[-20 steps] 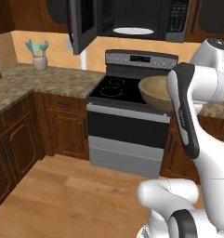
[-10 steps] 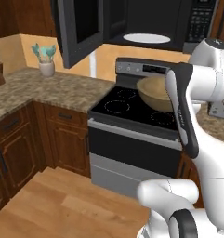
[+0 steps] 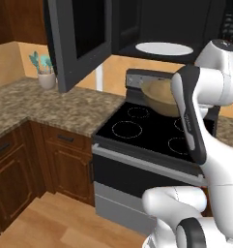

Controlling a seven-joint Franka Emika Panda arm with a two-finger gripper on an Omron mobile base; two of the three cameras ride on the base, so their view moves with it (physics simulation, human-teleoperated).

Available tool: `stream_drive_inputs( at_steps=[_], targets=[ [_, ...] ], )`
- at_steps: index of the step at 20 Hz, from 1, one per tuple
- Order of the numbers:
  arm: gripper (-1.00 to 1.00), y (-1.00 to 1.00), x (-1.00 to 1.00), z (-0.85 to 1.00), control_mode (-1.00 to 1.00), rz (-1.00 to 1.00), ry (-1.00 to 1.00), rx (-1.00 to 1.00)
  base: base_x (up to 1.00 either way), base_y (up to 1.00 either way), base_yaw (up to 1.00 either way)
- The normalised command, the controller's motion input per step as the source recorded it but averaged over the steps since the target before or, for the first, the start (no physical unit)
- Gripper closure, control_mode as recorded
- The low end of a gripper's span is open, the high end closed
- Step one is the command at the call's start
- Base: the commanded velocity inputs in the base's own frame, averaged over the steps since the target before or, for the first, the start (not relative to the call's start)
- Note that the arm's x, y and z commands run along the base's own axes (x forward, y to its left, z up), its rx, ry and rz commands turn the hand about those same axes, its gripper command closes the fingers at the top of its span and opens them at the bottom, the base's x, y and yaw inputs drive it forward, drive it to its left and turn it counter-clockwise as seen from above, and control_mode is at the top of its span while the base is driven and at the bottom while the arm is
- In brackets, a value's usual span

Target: Pick the sweet potato from the sink and place it in the bowl. Then pick the bowl and place it in the microwave. Then close the microwave door and press the start button.

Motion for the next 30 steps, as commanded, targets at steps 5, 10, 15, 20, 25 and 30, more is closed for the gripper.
stream_drive_inputs(
  at_steps=[5,10,15,20,25,30],
  targets=[
    [1.00,0.00,0.00,0.00,1.00,0.00,0.00,0.00,0.58,0.00,0.11],
    [1.00,0.00,0.00,0.00,1.00,0.00,0.00,0.00,0.46,-0.03,0.06],
    [1.00,0.00,0.00,0.00,1.00,0.00,0.00,0.00,0.36,-0.04,0.00],
    [1.00,0.02,-0.11,0.42,-1.00,-0.03,-0.13,0.00,0.00,0.00,0.00],
    [1.00,0.01,-0.03,0.73,-1.00,-0.01,-0.18,0.00,0.00,0.00,0.00],
    [1.00,0.01,0.12,0.61,-1.00,-0.03,-0.23,0.00,0.00,0.00,0.00]
  ],
)
